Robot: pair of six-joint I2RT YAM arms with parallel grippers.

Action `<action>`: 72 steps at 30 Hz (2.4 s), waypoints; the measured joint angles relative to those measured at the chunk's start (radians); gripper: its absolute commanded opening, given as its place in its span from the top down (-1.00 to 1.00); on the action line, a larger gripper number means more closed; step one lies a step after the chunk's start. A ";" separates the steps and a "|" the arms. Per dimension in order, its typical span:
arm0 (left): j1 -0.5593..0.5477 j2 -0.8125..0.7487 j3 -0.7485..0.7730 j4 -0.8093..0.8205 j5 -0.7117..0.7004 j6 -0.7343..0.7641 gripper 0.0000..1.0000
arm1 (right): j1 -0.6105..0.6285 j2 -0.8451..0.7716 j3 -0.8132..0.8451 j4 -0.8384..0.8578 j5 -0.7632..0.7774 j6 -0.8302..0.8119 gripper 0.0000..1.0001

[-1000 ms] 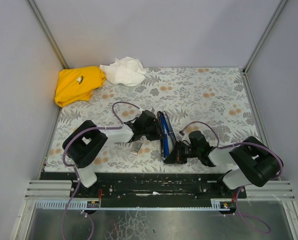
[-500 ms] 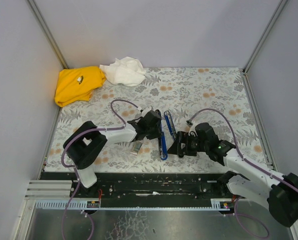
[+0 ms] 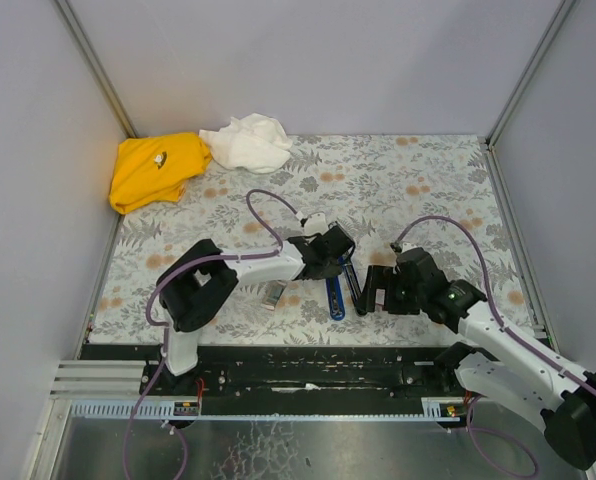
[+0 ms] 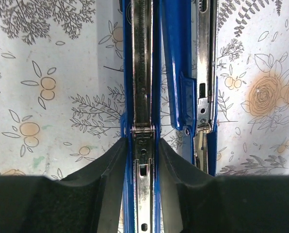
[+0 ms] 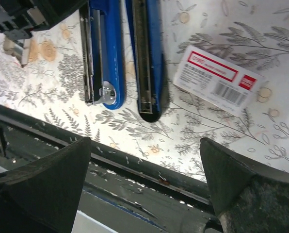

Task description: Load the staples into the stapler

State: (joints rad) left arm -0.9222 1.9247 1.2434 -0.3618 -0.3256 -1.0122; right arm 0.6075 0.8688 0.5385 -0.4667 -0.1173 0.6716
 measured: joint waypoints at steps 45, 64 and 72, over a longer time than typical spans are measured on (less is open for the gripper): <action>0.144 -0.452 -0.440 -0.068 0.091 0.344 0.58 | 0.000 -0.150 -0.071 -0.005 0.098 0.048 -0.91; 0.145 -0.449 -0.451 -0.017 0.121 0.343 0.64 | 0.000 -0.116 -0.072 0.010 0.097 0.055 -0.91; 0.145 -0.421 -0.458 -0.014 0.121 0.338 0.70 | 0.000 -0.117 -0.076 0.010 0.097 0.055 -0.91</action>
State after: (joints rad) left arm -0.7776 1.5040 0.7856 -0.3756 -0.2047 -0.6746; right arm 0.6075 0.7517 0.4625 -0.4564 -0.0200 0.7265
